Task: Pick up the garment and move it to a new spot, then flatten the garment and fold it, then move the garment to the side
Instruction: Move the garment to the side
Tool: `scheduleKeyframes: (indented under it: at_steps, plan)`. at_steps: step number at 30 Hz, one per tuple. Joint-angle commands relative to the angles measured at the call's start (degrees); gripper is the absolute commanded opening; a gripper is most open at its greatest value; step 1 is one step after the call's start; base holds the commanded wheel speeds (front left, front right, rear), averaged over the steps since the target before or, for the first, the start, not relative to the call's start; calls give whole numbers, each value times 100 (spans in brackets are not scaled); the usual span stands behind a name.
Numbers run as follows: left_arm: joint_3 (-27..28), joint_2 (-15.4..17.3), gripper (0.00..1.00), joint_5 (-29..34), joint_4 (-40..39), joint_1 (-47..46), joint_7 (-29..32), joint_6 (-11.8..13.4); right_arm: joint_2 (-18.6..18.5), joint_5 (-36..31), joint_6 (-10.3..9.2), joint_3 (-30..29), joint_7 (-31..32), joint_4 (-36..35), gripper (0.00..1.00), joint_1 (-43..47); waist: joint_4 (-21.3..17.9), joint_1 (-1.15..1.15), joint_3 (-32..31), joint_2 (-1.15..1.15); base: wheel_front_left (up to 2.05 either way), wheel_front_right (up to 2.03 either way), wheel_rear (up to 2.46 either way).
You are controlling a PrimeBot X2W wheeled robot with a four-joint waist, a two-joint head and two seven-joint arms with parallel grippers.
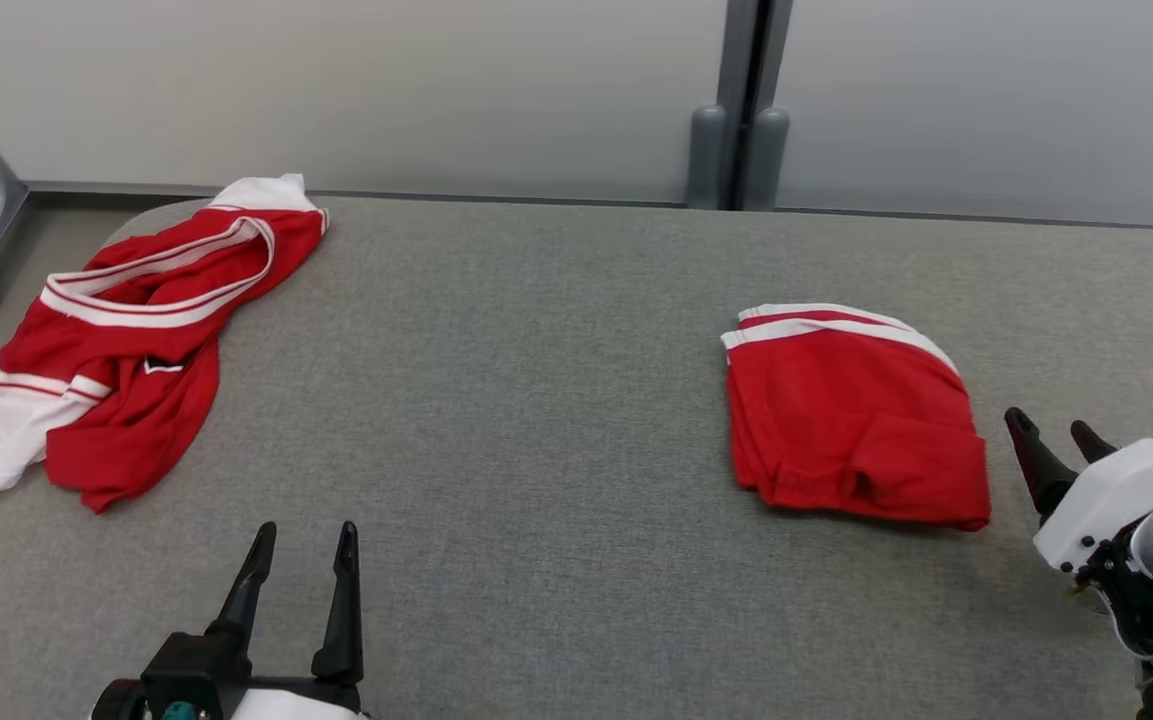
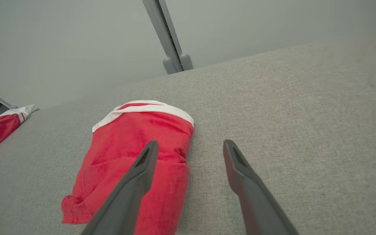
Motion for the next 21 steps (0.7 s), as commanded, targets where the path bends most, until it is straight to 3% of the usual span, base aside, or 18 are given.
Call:
scheduleKeyframes:
  at_steps: [1,9,10,11,12,13,15,21]
  plan:
    - [-35,25,100,-47,17,-128,1,-5,2,-53,9,-67,225,192,100,-150,238,0,192,0,0,0,0]
    - [-197,23,100,-99,64,-340,1,35,226,-194,8,-139,935,1143,100,-649,539,0,441,0,0,0,0]
    - [-182,23,100,-94,52,-347,1,53,286,-110,7,-170,956,1203,64,-722,519,0,479,0,0,0,0]
    - [-169,26,100,-93,36,-364,1,65,281,-91,7,-162,986,1249,7,-785,487,0,524,0,0,0,0]
    - [-163,23,100,-87,10,-397,1,66,254,-104,7,-142,968,1265,7,-857,436,0,589,0,0,0,0]
    - [-171,20,100,-84,-22,-451,1,59,219,-120,7,-150,917,1277,0,-953,381,0,669,0,0,0,0]
    - [-175,21,100,-75,-78,-548,1,21,108,-121,7,-87,995,1221,0,-1145,246,0,875,0,0,0,0]
    - [-201,22,100,90,-221,-992,1,-121,-1081,-605,4,46,1287,935,0,-1612,-151,0,1539,0,0,0,0]
